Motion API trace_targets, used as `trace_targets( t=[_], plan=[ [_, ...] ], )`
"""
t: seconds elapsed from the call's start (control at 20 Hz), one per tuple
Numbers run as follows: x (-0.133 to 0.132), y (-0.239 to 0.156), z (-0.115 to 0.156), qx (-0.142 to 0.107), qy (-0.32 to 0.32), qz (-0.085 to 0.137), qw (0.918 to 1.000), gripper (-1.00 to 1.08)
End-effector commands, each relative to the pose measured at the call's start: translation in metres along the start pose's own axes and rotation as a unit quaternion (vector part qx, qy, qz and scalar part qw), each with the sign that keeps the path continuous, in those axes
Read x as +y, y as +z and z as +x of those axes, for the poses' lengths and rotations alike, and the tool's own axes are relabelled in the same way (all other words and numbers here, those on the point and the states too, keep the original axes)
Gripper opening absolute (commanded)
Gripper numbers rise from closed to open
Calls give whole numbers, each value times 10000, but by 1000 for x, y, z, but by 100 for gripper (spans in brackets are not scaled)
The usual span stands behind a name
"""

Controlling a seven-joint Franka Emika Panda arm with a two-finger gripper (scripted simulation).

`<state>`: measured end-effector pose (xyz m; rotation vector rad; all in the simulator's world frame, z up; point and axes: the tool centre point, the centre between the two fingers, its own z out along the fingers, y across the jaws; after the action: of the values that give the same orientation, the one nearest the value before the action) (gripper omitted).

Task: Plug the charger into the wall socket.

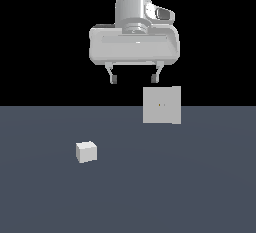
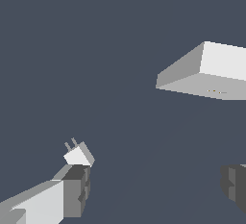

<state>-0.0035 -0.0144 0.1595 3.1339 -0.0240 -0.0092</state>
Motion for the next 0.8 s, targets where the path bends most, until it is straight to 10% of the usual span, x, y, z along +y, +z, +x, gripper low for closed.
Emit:
trace_targets(
  t=[0.0, 0.75],
  plan=[
    [0, 0, 0, 0, 0, 0, 10000, 100],
    [-16, 14, -8, 351, -445, 95, 9983, 100]
  ],
)
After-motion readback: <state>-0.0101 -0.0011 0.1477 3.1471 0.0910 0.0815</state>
